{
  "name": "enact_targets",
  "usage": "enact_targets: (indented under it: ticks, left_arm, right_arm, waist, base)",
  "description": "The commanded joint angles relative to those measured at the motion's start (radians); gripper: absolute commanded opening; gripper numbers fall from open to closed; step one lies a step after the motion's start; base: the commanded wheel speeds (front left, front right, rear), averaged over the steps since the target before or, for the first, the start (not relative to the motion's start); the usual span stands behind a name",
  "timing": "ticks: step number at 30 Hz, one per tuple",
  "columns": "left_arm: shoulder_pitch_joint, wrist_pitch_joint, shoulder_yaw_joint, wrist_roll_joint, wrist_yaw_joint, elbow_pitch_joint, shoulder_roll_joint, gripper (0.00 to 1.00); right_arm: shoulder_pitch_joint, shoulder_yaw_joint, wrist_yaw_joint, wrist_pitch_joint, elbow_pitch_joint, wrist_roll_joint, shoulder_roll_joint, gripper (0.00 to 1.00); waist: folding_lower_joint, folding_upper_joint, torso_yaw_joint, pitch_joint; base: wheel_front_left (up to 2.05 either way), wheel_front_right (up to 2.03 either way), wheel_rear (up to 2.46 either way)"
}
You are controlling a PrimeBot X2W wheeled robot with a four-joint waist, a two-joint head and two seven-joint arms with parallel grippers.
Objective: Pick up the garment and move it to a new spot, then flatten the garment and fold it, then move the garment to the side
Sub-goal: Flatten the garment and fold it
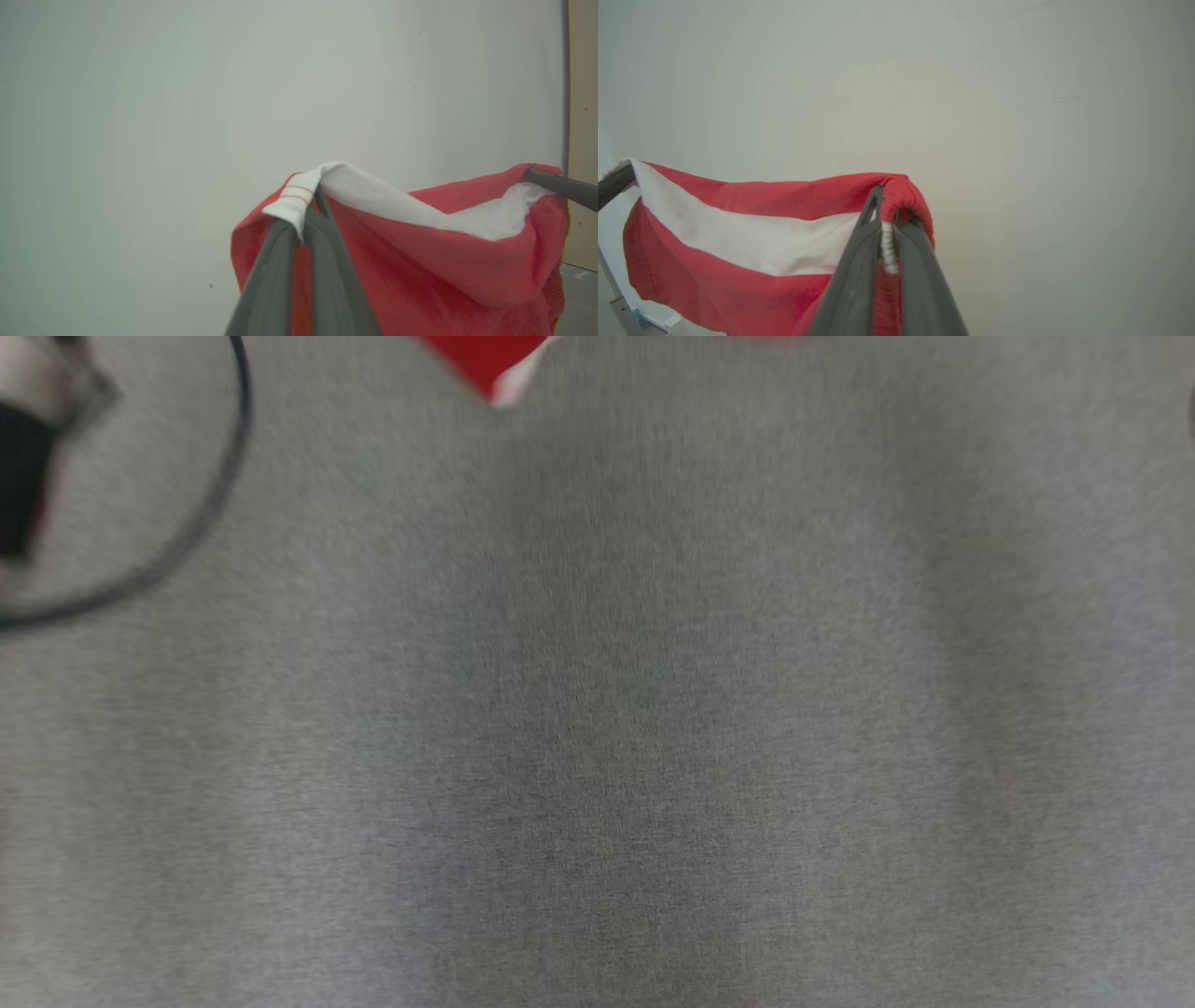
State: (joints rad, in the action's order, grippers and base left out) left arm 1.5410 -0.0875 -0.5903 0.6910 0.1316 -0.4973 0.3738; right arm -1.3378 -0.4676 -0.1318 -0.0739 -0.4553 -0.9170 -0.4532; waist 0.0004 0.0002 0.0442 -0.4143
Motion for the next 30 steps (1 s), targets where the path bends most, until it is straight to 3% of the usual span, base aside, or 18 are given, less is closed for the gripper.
enact_targets:
  ticks: [1,9,16,23,27,30]
  left_arm:
    - [0.054,-0.005,-0.004,0.019,-0.002,-0.029,-0.003,0.0]
    - [0.347,-0.037,-0.07,0.03,-0.002,-0.213,0.004,0.0]
    - [0.444,-0.079,-0.134,0.087,-0.002,-0.291,-0.004,0.0]
    - [0.369,-0.132,-0.197,0.165,-0.002,-0.31,0.014,0.0]
    - [0.249,-0.164,-0.24,0.191,-0.002,-0.26,0.043,0.0]
    - [0.115,-0.177,-0.215,0.217,-0.002,-0.2,0.055,0.0]
  right_arm:
    - [-0.058,-0.001,0.002,0.002,-0.024,0.004,0.01,0.0]
    - [-0.392,-0.073,0.002,-0.016,-0.204,0.063,0.022,0.0]
    - [-0.518,-0.153,0.002,-0.043,-0.297,0.052,0.018,0.0]
    - [-0.471,-0.232,0.002,-0.097,-0.331,-0.007,0.005,0.0]
    - [-0.38,-0.289,0.002,-0.136,-0.299,-0.05,-0.008,0.0]
    - [-0.273,-0.324,0.002,-0.167,-0.246,-0.085,-0.038,0.0]
  waist:
    - [-0.0004,-0.0002,0.024,-0.156]
    - [-0.0004,-0.0002,0.03,-0.225]
    - [-0.0004,-0.0002,0.018,-0.254]
    - [-0.0004,-0.0002,0.013,-0.27]
    - [-0.0004,-0.0002,0.012,-0.245]
    - [-0.0004,-0.0002,0.003,-0.205]
  base:
    - [0.0,0.0,0.0]
    - [0.0,0.0,0.0]
    - [0.0,0.0,0.0]
    - [0.0,0.0,0.0]
    - [0.0,0.0,0.0]
    - [0.0,0.0,0.0]
